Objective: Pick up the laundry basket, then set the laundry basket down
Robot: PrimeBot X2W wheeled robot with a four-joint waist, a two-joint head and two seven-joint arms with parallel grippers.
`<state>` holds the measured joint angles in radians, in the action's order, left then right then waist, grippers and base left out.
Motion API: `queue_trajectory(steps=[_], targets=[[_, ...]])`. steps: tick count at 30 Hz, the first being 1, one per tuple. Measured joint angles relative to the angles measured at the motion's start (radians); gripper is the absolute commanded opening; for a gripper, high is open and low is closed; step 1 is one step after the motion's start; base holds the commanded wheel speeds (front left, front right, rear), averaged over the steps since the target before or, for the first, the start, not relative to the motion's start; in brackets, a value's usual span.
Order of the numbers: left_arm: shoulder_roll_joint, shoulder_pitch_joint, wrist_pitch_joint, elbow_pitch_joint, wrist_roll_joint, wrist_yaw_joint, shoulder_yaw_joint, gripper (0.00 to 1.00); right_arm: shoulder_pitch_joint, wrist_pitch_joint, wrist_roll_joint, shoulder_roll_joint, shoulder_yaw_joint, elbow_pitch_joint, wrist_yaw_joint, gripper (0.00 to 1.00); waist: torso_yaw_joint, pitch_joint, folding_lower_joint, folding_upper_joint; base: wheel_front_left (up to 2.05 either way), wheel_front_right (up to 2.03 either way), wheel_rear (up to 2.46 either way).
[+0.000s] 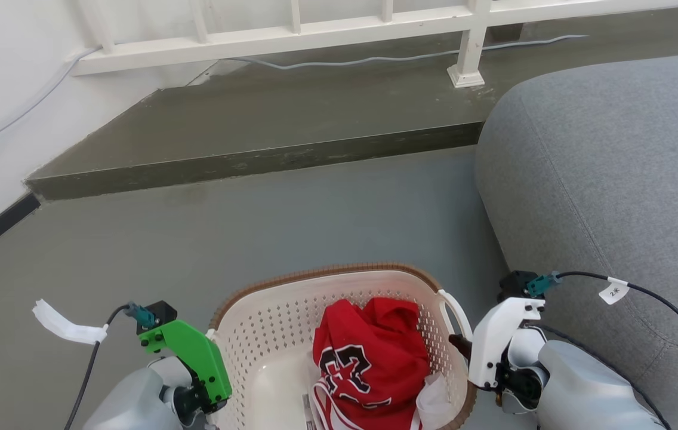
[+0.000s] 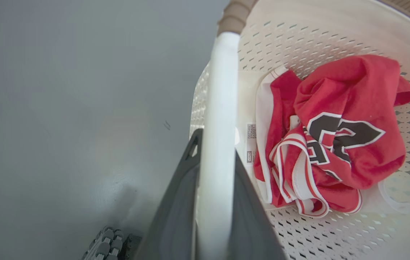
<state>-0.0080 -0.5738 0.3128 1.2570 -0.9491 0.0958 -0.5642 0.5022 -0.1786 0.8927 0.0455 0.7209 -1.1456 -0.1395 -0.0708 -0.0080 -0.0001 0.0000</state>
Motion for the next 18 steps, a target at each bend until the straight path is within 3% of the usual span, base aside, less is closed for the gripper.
queue_trajectory(steps=[18], targets=[[-0.001, 0.005, 0.004, -0.005, -0.025, -0.009, -0.016, 0.0, 0.0, 0.0, 0.024, 0.011, 0.008, 0.008, 0.0, 0.0, -0.001, -0.01, 0.0, 0.0, 0.0, 0.0, 0.0]])
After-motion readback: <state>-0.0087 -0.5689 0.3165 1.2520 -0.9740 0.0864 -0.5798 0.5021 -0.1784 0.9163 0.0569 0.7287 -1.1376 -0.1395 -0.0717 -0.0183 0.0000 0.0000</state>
